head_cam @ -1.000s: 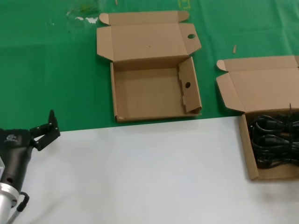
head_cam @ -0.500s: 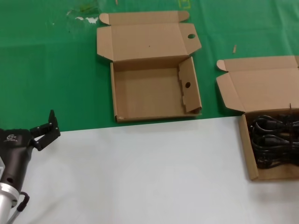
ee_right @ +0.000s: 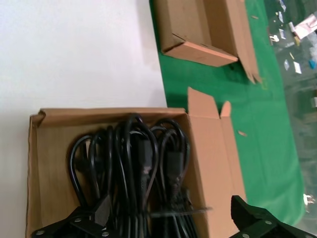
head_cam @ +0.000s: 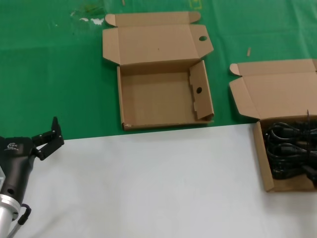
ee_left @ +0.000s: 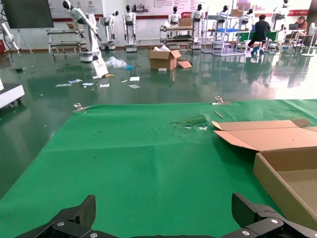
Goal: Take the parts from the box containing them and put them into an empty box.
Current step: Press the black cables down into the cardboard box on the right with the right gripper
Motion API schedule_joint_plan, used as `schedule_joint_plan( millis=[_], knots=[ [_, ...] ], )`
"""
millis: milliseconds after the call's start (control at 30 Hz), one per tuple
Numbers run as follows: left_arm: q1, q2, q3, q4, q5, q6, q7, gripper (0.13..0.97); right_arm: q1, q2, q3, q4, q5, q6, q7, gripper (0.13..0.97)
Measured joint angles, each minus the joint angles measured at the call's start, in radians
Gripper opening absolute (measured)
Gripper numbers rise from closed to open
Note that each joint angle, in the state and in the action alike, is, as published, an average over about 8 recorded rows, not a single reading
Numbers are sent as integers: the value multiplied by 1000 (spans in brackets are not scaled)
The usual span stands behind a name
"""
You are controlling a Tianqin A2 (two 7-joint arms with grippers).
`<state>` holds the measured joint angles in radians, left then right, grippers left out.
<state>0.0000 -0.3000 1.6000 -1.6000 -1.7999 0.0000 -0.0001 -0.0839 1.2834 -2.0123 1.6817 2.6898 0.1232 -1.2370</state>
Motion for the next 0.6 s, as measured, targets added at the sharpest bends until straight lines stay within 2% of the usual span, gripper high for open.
schedule_joint_plan(
  millis=[167, 300, 433, 600],
  knots=[
    [0, 0, 0, 0, 0, 0, 0, 966, 187, 18, -218, -19, 45, 25, -3, 831],
    [0, 0, 0, 0, 0, 0, 0, 966, 284, 50, -346, -13, 55, 48, 30, 810],
    [0, 0, 0, 0, 0, 0, 0, 966, 323, 75, -408, -1, 49, 67, 66, 727],
    [0, 0, 0, 0, 0, 0, 0, 966, 333, 95, -435, 11, 25, 84, 111, 637]
  ],
)
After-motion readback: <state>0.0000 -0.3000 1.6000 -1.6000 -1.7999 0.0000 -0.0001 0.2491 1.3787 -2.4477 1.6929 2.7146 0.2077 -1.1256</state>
